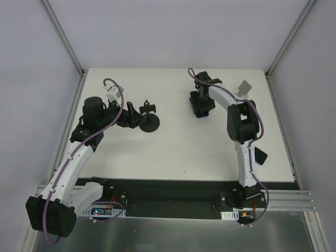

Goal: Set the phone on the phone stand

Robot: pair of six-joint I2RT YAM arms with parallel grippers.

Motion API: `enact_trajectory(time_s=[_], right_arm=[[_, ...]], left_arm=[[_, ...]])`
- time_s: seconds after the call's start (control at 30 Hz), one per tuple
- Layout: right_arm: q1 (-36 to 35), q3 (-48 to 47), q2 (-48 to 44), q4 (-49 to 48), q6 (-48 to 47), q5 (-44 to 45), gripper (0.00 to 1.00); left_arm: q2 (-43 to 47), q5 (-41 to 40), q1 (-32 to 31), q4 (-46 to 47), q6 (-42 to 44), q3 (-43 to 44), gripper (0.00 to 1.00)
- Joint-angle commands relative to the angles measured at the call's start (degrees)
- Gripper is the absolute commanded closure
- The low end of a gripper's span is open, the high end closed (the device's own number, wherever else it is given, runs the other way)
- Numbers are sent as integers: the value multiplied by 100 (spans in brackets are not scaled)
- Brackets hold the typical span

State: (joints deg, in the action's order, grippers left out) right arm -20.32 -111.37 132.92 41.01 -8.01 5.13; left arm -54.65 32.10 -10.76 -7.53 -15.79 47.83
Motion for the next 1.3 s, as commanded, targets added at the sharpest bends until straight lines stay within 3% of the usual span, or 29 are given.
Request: enact_trajectory(time_s=[0.0,0.1,0.13,0.2,0.23,0.33,0.53,0.77,0.97,1.07,1.1,1.17,1.23,1.27], right_arm=[[-340,1446,-951,4,537,24,72],[-595,2606,-1628,-373,783,-3,66],[-649,2908,-1951,-488,792,-20,53],[-798,3583,-2347,-856,977,-38,43],[-842,3727,-2437,-980,959,-55,32],[-974,3869,-2543,-1192,636,58,18],[-992,3237,-1973,-850,-6,366,12],[-843,2683,-1577,-692,-315,-194,10],[-877,3015,-1725,-796,-306,-214,30],[-939,3323,-1866,-1007,-376,-47,52],[-948,3376,-1936,-1077,-429,-55,68],[-965,3569,-2059,-1296,-464,-73,79],[-1044,3736,-2349,-1508,-517,-30,97],[-1079,3902,-2463,-1709,-535,6,99]], left_arm=[[174,95,48,252,-20,-46,17],[209,95,48,252,-20,-46,17],[218,86,48,252,-20,-46,17],[236,86,48,252,-20,-46,17],[227,86,48,243,-20,-46,17],[227,95,48,252,-29,-55,18],[279,-2,48,252,15,-55,18],[332,208,48,156,-257,147,16],[771,683,57,-29,-1161,174,17],[1140,824,57,-108,-1609,77,17],[1219,877,57,-204,-1724,25,17],[1404,903,57,-327,-2031,-2,17],[1518,939,57,-643,-2173,7,17],[1554,965,57,-740,-2261,15,17]])
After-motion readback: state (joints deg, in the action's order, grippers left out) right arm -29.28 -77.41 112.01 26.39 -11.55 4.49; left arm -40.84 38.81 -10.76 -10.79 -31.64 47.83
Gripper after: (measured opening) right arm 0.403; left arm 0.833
